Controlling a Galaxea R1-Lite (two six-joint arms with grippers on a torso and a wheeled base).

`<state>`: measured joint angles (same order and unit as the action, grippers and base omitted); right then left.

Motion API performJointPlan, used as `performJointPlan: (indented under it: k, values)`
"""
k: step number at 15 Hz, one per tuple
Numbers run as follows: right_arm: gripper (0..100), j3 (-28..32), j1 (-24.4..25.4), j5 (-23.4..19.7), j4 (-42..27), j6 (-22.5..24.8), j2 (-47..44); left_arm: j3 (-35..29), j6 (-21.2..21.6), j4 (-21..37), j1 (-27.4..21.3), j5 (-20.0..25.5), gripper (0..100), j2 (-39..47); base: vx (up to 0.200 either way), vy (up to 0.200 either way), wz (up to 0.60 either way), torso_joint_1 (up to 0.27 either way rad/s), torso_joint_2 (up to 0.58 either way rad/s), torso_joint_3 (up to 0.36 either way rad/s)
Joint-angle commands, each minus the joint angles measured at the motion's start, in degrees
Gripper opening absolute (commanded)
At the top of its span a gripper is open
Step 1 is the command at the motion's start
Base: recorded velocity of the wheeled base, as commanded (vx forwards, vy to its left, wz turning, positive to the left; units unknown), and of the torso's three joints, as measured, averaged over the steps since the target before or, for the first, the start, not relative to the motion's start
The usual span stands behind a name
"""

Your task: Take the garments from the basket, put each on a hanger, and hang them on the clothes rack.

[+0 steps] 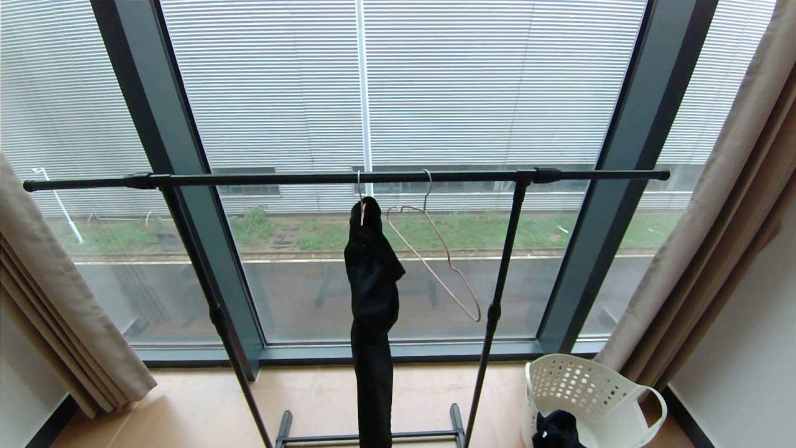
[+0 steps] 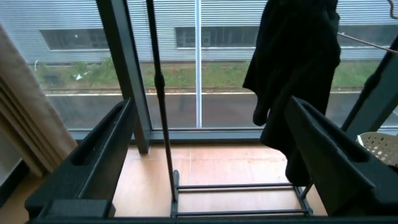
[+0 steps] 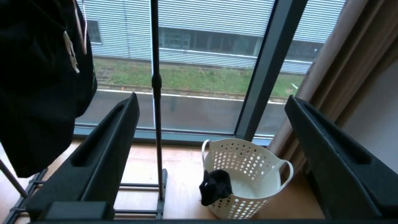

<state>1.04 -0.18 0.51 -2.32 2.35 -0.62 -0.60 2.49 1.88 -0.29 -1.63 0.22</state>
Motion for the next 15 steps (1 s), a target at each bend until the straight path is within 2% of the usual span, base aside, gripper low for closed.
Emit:
performJointPlan:
  k: [1, 2, 3, 5, 15]
  values:
    - [100, 0.02, 0.01, -0.25, -0.06, -0.07, 0.01, 0.07, -1.26, -0.03, 0.03, -1.79, 100, -0.13, 0.000, 0.000, 0.00, 0.000, 0.00, 0.000]
    - [100, 0.02, 0.01, -0.25, -0.06, -0.07, 0.01, 0.07, -1.26, -0.03, 0.03, -1.79, 100, -0.13, 0.000, 0.000, 0.00, 0.000, 0.00, 0.000]
    - [100, 0.11, 0.09, -2.27, -0.23, 0.02, 0.01, 0.07, -2.84, -0.03, 0.29, -4.52, 100, -0.13, 0.000, 0.000, 0.00, 0.000, 0.00, 0.000]
    - [100, 0.11, 0.09, -2.36, -0.23, 0.02, 0.01, 0.07, -3.01, 0.06, 0.38, -5.13, 100, -0.04, 0.000, 0.000, 0.00, 0.000, 0.00, 0.000]
    - [100, 0.11, 0.45, -2.62, -0.32, 0.37, -0.26, 0.07, -3.89, -0.21, 0.29, -4.87, 100, -0.22, 0.000, 0.000, 0.00, 0.000, 0.00, 0.000]
